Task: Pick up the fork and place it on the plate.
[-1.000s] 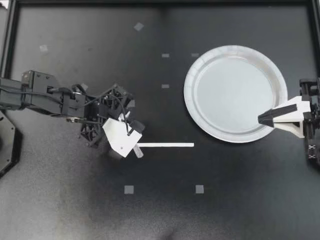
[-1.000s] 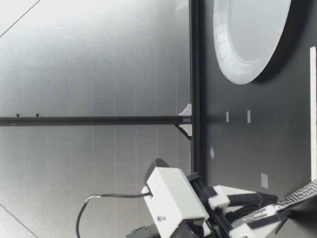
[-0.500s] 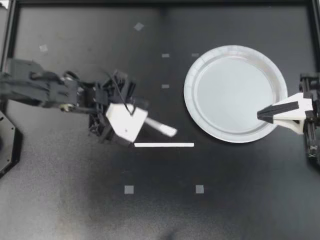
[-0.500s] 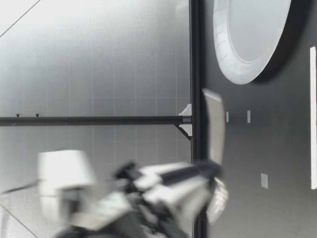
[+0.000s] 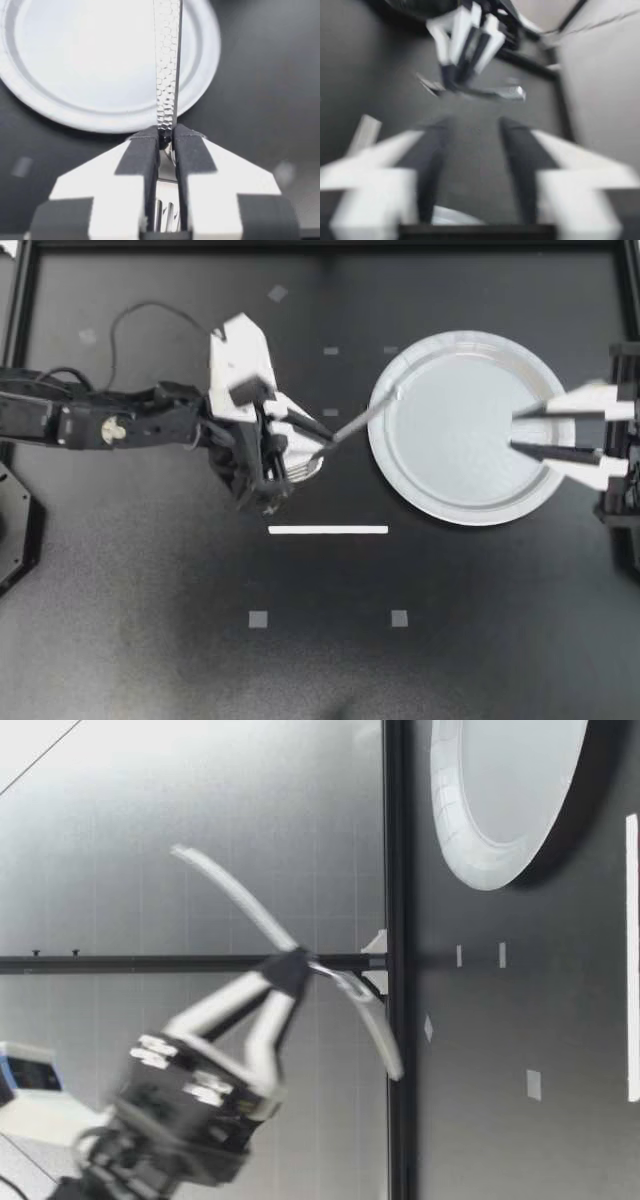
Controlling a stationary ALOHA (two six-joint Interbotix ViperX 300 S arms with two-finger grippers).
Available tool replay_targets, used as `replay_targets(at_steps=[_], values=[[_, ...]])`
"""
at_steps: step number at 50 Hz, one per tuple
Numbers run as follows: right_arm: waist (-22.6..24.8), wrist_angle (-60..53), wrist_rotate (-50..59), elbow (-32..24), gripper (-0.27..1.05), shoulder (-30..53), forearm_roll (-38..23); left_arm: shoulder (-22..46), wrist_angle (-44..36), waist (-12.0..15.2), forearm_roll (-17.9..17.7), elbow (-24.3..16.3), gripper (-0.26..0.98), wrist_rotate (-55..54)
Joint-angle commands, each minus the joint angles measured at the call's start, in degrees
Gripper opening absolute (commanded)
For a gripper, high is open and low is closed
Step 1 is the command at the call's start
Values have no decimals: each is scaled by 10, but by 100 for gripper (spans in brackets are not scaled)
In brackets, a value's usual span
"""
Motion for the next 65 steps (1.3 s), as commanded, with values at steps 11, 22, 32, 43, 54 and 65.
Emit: replay_targets(at_steps=[11,22,32,43,54,65], values=[[-115,-57,-248,-25,67,33,-47,-19,34,-17,-164,-48,0,-123],[-115,-161,-396,-14,67,105,-47,9,96,-36,-261,-129,0,-178],[-105,-269,-463,-14,67,149,-47,41,131,-36,-310,-170,0,-178],[-76,-250,-468,6,67,143,-33,41,117,-35,-314,-175,0,-178],[-62,-254,-469,4,67,154,-23,48,113,-35,-314,-178,0,-178],[-61,-275,-470,-11,67,181,-23,67,134,-35,-314,-195,0,-177]])
